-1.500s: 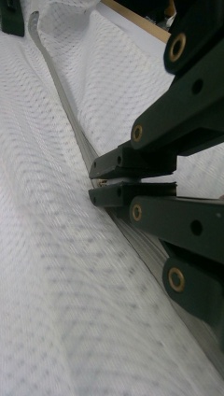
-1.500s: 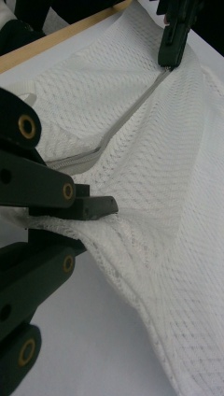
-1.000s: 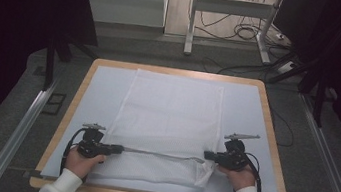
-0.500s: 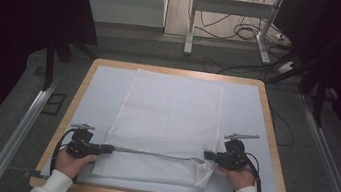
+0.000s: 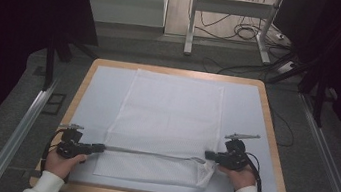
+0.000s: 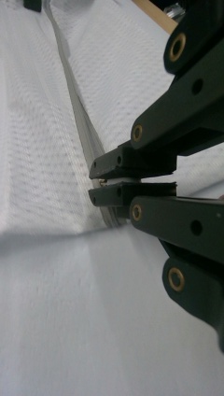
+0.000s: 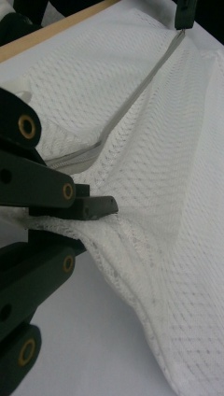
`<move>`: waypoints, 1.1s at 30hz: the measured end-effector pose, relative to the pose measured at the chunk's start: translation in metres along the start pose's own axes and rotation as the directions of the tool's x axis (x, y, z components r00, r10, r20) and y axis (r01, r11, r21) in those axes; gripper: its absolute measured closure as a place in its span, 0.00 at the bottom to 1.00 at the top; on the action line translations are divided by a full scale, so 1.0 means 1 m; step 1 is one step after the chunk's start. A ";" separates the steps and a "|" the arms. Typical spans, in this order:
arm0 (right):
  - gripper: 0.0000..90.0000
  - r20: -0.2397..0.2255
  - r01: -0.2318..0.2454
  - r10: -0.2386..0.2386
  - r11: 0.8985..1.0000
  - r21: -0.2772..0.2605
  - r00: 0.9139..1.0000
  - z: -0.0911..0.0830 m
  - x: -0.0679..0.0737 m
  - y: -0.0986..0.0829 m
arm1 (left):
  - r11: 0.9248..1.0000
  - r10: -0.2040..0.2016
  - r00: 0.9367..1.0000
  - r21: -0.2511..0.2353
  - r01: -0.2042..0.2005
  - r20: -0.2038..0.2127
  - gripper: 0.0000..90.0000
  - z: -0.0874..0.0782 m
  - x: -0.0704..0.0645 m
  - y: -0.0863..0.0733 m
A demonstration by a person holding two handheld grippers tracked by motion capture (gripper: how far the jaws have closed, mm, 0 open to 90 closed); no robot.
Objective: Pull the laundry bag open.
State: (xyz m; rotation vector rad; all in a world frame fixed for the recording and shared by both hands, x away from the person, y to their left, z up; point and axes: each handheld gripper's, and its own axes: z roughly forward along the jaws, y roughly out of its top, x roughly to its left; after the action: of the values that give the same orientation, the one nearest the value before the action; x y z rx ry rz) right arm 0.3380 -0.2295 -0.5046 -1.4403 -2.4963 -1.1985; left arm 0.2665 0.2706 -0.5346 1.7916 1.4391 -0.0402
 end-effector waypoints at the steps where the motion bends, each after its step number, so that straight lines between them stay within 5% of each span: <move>1: 0.97 0.000 -0.001 0.001 1.000 0.001 1.000 0.000 0.000 0.000 | 1.000 0.002 1.000 0.003 -0.002 -0.007 0.96 0.000 0.001 0.000; 4: 0.97 0.000 -0.001 0.001 1.000 0.001 1.000 0.000 -0.001 0.000 | 0.999 0.040 0.996 0.025 -0.038 -0.081 0.96 0.000 0.001 -0.002; 20: 0.95 0.015 0.016 -0.016 1.000 -0.002 1.000 -0.001 0.000 -0.001 | 0.999 0.039 0.997 0.006 -0.038 -0.068 0.95 0.000 0.001 -0.001; 22: 0.92 0.029 0.028 -0.028 1.000 -0.008 0.999 -0.002 0.002 -0.001 | 0.997 0.081 0.986 0.003 -0.081 -0.147 0.86 0.000 -0.003 -0.002; 23: 0.88 0.032 0.035 -0.034 0.999 -0.012 0.999 -0.004 0.002 -0.001 | 0.995 0.099 0.976 -0.002 -0.102 -0.196 0.79 -0.001 -0.006 -0.001; 24: 0.78 0.042 0.041 -0.040 0.999 -0.026 0.998 -0.006 0.002 -0.001 | 0.994 0.099 0.973 -0.015 -0.104 -0.210 0.71 -0.002 -0.007 0.000; 28: 0.52 0.067 0.046 -0.041 0.996 -0.079 0.997 -0.015 0.002 0.001 | 0.992 0.090 0.979 -0.074 -0.104 -0.181 0.50 -0.008 -0.015 0.004; 33: 0.41 0.094 0.121 -0.109 0.984 -0.134 0.990 -0.024 0.003 0.002 | 0.980 0.145 0.979 -0.115 -0.162 -0.145 0.38 -0.008 -0.029 0.016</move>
State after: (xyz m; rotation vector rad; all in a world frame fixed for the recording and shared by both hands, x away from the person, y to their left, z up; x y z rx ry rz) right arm 0.3301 -0.2420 -0.4854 -1.4238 -2.6338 -1.3852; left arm 0.2657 0.2521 -0.5060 1.8235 1.3600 0.2519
